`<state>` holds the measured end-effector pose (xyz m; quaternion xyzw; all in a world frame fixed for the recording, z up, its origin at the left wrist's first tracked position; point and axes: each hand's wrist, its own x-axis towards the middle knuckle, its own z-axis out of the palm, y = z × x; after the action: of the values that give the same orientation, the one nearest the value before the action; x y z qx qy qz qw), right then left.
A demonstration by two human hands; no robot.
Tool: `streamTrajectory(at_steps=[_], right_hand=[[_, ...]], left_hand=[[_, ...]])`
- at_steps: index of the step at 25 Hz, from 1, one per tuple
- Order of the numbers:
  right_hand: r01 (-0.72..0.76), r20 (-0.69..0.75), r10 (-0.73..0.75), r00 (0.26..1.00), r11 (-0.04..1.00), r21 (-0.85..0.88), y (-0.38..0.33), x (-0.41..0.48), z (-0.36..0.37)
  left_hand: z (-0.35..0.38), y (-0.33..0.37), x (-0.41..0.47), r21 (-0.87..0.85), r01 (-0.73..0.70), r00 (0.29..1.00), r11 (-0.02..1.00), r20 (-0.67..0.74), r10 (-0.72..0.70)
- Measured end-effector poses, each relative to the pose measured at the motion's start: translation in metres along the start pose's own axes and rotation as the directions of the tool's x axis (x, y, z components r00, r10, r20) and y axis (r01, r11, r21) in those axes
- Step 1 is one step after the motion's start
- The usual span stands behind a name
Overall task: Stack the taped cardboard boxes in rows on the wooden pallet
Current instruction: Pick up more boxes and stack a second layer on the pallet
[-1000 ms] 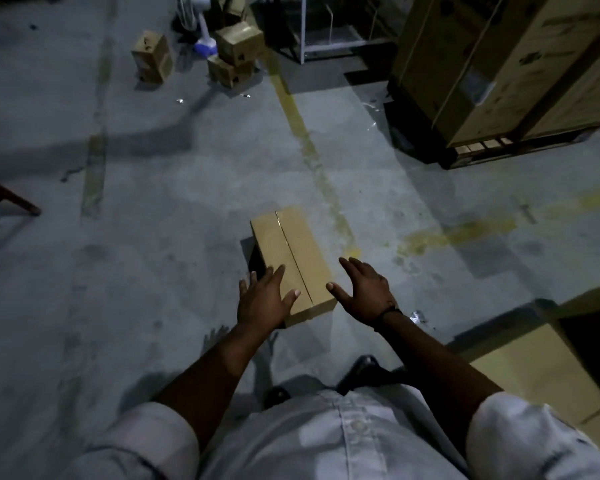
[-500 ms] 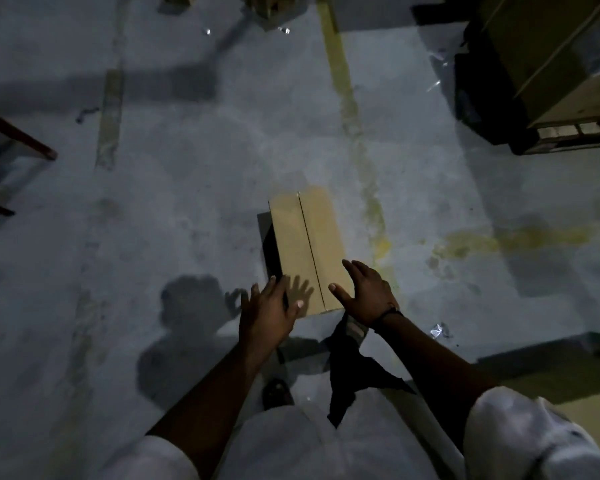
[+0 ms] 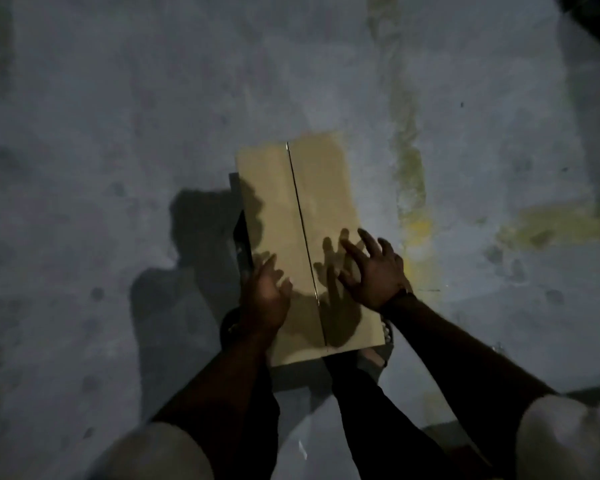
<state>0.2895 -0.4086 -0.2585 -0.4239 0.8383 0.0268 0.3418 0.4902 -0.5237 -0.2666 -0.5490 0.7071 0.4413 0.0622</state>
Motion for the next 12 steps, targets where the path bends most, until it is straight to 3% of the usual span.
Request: streamTrajectory(at_steps=[3, 6, 12], right_hand=[[0.012, -0.031, -0.009, 0.999, 0.997, 0.080, 0.012, 0.060, 0.036], [0.080, -0.082, -0.068, 0.994, 0.986, 0.148, 0.009, 0.075, 0.063], [-0.134, -0.182, 0.168, 0.969, 0.973, 0.189, -0.030, 0.008, 0.006]], left_hand=[[0.024, -0.020, 0.055, 0.108, -0.035, 0.996, 0.994, -0.072, 0.043], [0.029, -0.027, 0.069, 0.121, -0.069, 0.996, 0.990, -0.050, 0.076], [-0.021, 0.021, 0.023, 0.306, -0.261, 0.965, 0.916, 0.086, 0.246]])
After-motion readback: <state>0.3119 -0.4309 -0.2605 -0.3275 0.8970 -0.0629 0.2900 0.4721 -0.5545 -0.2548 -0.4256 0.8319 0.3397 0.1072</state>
